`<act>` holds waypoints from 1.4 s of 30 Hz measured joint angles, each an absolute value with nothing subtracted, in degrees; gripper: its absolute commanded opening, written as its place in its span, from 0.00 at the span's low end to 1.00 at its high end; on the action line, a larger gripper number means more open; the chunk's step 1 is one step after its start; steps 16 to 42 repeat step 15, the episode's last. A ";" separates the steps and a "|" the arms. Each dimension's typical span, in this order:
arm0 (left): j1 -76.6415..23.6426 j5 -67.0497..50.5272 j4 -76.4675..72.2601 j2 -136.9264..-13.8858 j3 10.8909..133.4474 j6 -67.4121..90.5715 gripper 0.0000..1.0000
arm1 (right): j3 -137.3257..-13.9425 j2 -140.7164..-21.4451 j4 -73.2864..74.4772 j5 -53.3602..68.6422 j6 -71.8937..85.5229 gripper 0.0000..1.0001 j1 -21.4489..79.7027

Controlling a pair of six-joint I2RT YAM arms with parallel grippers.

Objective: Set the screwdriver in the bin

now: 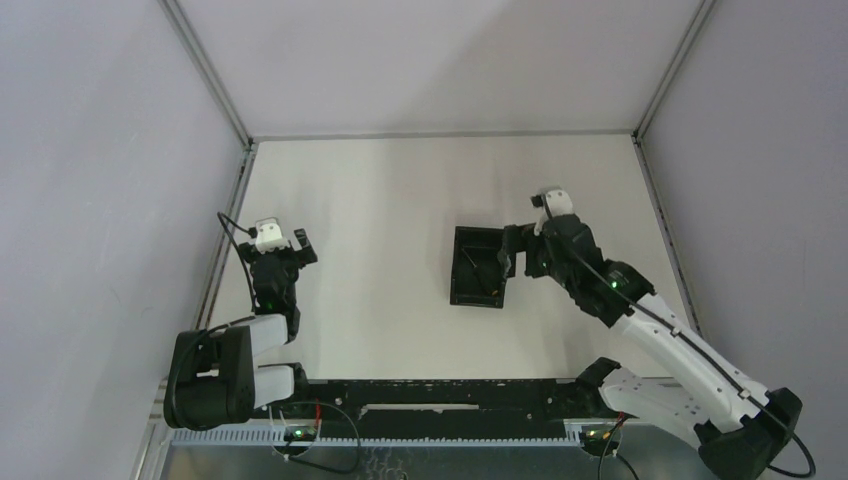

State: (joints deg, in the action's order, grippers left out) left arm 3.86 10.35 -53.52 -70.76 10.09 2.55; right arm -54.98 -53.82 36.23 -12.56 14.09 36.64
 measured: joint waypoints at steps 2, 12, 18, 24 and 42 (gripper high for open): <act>3.86 10.35 -53.52 -70.76 10.09 2.55 1.00 | -49.08 -50.92 34.11 -13.61 15.20 1.00 35.77; 3.88 10.35 -53.54 -70.76 10.09 2.55 1.00 | -25.23 -39.09 23.53 -18.57 22.65 1.00 34.46; 3.86 10.33 -53.52 -70.76 10.09 2.55 1.00 | -22.17 -36.58 20.75 -19.18 23.94 1.00 34.39; 3.86 10.33 -53.52 -70.76 10.09 2.55 1.00 | -22.17 -36.58 20.75 -19.18 23.94 1.00 34.39; 3.86 10.33 -53.52 -70.76 10.09 2.55 1.00 | -22.17 -36.58 20.75 -19.18 23.94 1.00 34.39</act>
